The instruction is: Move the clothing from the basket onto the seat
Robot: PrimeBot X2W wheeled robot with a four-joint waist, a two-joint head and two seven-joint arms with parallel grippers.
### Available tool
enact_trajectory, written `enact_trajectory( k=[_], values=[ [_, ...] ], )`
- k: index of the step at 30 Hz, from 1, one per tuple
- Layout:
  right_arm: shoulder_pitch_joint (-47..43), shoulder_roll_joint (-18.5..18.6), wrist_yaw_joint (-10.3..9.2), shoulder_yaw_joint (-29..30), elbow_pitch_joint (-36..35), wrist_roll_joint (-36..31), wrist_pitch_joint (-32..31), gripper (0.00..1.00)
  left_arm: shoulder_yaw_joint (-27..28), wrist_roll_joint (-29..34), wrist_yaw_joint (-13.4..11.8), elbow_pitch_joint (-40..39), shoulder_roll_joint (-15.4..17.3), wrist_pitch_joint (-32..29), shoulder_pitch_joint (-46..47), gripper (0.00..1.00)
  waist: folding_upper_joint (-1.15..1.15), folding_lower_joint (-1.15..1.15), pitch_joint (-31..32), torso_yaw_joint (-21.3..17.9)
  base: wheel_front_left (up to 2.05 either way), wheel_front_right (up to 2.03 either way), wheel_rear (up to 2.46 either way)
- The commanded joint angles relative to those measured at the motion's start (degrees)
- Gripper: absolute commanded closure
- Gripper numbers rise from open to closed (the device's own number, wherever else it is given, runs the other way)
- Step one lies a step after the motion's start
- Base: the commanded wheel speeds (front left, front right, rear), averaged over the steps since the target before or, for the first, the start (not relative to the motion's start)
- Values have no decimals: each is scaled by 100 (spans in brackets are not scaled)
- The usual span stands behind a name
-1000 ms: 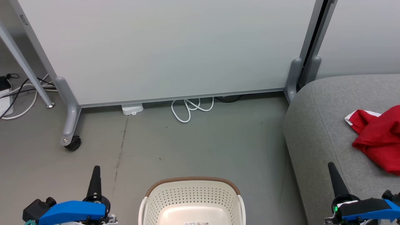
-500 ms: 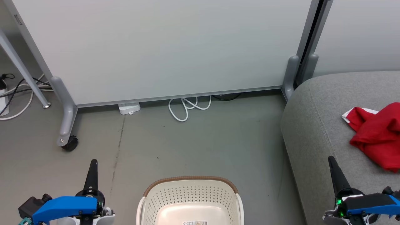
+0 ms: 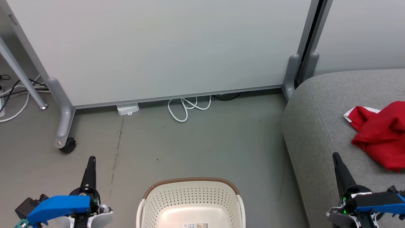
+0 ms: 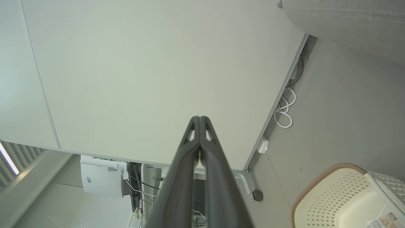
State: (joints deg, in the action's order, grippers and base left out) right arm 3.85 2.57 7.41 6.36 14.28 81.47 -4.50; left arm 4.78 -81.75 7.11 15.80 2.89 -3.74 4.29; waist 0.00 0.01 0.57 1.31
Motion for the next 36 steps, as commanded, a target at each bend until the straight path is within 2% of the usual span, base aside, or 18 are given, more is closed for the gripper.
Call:
enact_trajectory(
  k=[1, 26, 36],
  values=[
    [115, 40, 13, 13, -37, 128, -32, 100, 34, -110, 48, -57, -2, -32, 114, 100, 0, -1, -4, -7, 0, 0, 0],
    [283, 47, 14, 23, -33, 1112, -216, 100, 190, -1082, 61, -196, -3, -296, 231, 100, 0, -1, -73, -128, 0, 0, 0],
    [284, 46, 14, 21, -33, 1102, -218, 100, 190, -1073, 60, -193, -2, -300, 225, 100, 0, -1, -75, -131, 0, 0, 0]
  ],
)
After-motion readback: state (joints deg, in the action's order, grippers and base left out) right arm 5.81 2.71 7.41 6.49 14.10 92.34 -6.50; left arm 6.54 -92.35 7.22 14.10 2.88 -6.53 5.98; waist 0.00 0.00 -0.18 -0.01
